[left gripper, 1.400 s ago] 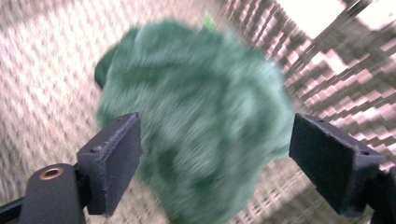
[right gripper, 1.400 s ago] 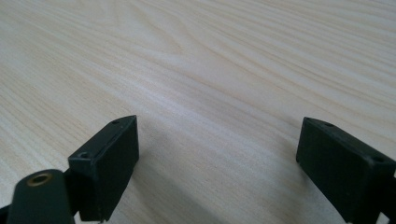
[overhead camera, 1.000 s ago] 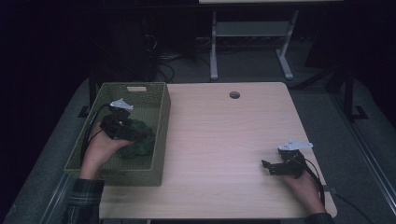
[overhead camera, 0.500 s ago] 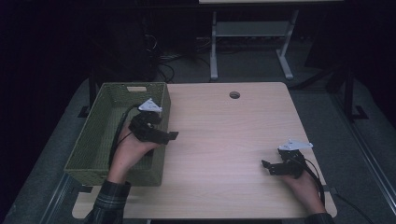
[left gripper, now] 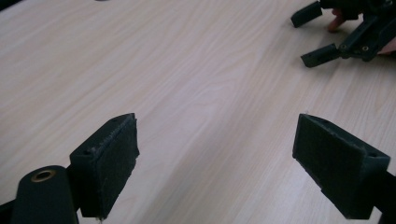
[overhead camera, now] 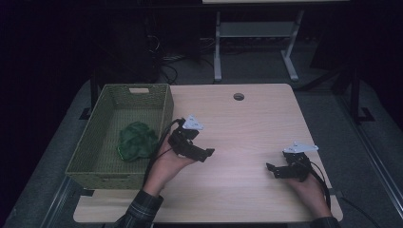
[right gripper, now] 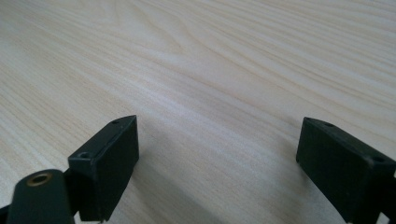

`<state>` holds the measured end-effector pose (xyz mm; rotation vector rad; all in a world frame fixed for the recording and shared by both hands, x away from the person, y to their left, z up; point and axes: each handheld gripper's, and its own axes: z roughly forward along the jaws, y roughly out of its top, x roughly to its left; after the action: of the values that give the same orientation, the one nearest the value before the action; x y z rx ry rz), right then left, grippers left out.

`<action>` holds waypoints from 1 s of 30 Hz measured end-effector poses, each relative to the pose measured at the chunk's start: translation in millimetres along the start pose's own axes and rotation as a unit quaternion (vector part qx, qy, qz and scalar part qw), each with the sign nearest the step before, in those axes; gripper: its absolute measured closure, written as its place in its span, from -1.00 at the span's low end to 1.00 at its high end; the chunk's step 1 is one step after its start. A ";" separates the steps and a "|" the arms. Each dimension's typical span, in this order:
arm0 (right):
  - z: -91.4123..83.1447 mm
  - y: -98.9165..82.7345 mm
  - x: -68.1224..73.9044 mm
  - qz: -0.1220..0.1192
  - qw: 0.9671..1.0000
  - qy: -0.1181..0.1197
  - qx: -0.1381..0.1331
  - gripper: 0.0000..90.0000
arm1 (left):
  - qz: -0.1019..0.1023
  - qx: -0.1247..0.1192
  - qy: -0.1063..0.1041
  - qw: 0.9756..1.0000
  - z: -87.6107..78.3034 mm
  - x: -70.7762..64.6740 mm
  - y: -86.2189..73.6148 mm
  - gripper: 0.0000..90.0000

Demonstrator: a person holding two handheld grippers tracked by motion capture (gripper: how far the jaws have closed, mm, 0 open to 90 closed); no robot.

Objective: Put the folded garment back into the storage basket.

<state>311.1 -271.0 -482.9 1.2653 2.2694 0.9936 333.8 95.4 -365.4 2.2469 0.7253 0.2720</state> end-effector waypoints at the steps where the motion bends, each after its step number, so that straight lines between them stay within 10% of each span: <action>1: -0.1 0.0 0.1 0.000 1.000 0.000 0.000 -0.72 | 0.003 0.001 -0.002 1.000 5.0 -2.3 -1.3 -0.69; 16: -0.3 -0.1 0.3 0.000 1.000 0.001 0.001 -0.72 | 0.014 0.017 -0.014 1.000 73.5 -8.4 -43.2 -0.70; 30: -0.3 -0.2 0.5 0.000 1.000 0.000 0.001 -0.72 | 0.025 -0.003 -0.003 1.000 95.3 -8.5 -65.8 -0.70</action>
<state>310.6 -270.8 -482.8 1.2667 2.2714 0.9927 337.2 70.8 -478.8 2.2603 0.6653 0.2901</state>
